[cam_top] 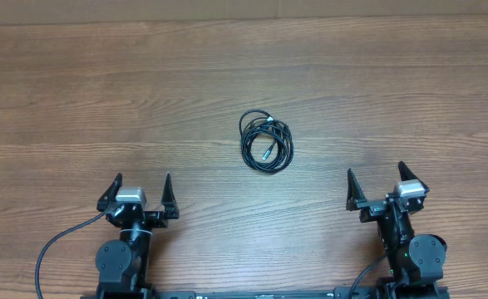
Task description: Untangle cables
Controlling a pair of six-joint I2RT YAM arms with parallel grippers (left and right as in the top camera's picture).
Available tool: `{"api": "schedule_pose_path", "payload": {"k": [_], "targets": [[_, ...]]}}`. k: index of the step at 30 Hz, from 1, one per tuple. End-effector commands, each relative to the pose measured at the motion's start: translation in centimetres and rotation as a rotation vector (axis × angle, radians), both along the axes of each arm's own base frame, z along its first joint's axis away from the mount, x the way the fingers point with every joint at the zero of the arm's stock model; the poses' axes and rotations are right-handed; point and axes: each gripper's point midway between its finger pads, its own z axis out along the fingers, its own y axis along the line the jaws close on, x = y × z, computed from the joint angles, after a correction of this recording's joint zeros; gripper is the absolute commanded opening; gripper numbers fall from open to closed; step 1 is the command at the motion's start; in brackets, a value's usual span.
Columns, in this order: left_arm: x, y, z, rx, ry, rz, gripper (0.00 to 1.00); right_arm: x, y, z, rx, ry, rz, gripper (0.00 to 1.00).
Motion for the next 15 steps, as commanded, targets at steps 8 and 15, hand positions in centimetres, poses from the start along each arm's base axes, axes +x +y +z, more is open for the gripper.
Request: {"api": "schedule_pose_path", "payload": {"k": [8,15], "targets": [[-0.01,0.02,0.01,-0.016,-0.004,-0.002,1.0,-0.03,0.25,-0.21,0.006,-0.002,0.012,1.0],[-0.01,0.02,0.01,-0.016,-0.004,-0.002,1.0,-0.03,0.25,-0.21,0.006,-0.002,0.012,1.0]]}}
